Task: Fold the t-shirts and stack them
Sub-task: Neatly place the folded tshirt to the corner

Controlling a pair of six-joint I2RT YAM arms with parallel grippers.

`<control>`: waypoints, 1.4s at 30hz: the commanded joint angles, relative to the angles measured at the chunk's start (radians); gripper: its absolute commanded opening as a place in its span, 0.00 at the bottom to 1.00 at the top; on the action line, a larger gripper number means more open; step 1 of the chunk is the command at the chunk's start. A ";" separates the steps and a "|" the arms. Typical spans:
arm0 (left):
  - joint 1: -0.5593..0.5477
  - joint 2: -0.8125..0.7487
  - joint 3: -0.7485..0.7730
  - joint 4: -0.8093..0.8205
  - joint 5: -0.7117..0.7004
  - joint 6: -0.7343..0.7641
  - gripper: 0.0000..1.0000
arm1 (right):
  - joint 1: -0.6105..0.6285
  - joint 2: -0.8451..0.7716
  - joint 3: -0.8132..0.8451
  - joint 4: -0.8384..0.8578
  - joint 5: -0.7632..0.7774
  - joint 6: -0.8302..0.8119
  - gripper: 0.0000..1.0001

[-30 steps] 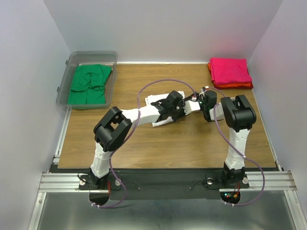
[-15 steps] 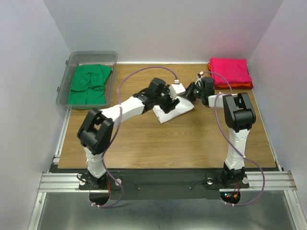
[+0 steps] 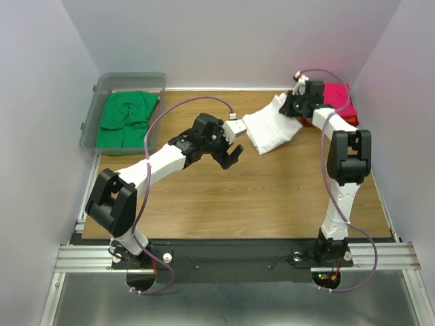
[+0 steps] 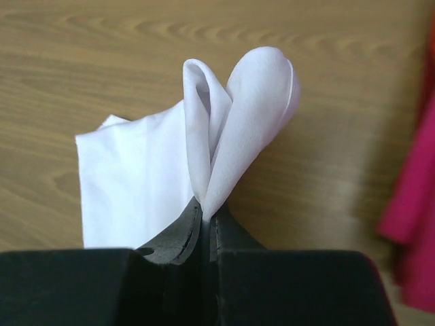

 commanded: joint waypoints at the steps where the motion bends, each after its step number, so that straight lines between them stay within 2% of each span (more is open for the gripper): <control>1: 0.007 -0.071 -0.032 0.009 0.017 -0.059 0.98 | -0.066 0.017 0.155 -0.098 0.076 -0.167 0.01; 4: 0.007 -0.089 -0.063 0.032 0.014 -0.087 0.98 | -0.090 0.044 0.274 -0.136 0.094 -0.224 0.01; 9: 0.007 -0.094 -0.087 0.044 0.018 -0.093 0.98 | -0.103 0.063 0.380 -0.177 0.117 -0.251 0.01; 28: 0.008 -0.079 -0.057 0.032 0.009 -0.090 0.98 | -0.109 0.018 0.603 -0.262 0.124 -0.259 0.00; 42: 0.008 -0.073 -0.063 0.029 0.018 -0.091 0.98 | -0.156 0.012 0.687 -0.309 0.107 -0.282 0.01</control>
